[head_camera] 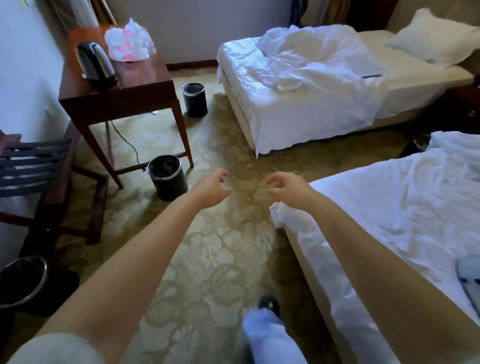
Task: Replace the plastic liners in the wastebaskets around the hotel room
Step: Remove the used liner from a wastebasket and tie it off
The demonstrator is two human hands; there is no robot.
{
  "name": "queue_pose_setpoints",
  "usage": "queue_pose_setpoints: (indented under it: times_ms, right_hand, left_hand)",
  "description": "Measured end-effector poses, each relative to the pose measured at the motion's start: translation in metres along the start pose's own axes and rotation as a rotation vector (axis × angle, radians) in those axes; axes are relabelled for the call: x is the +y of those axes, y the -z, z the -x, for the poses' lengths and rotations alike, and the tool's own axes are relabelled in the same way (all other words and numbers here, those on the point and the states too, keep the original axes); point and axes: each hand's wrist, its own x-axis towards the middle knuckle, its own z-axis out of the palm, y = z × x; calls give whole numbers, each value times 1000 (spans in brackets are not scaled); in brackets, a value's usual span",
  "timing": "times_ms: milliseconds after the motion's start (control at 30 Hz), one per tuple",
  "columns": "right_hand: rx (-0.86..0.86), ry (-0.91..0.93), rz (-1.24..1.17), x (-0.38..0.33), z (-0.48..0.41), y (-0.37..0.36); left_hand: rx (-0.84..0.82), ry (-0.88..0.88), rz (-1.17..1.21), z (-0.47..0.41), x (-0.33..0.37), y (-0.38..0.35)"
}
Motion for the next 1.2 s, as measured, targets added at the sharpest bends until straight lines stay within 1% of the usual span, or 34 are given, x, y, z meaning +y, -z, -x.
queue_pose_setpoints:
  times_ms: [167,267,433,533,700,833,933,1033,1200]
  right_hand:
    - [-27,38,0,2,-146,49]
    - [-77,80,32,-12,-229,85]
    - [-123,152,84,-37,-350,126]
    - [-158,175,104,-43,-424,133]
    - [-142,168,125,-60,-563,144]
    - [-129,144,148,-87,-679,158]
    - [-122,133,204,-109,-762,176]
    - [-122,74,161,-124,-835,192]
    - [-143,72,160,-141,-959,209]
  left_hand:
    - [36,25,-44,-143,10,34]
    - [77,61,-56,-223,26,64]
    - [122,64,-69,-331,37,113]
    - [129,84,-60,-395,24,139]
    - [133,119,3,-518,-9,187]
    - [160,126,65,-628,-33,239]
    - [139,141,92,-707,-46,278]
    - [107,160,119,-778,-50,312]
    - [75,155,139,-894,-59,356]
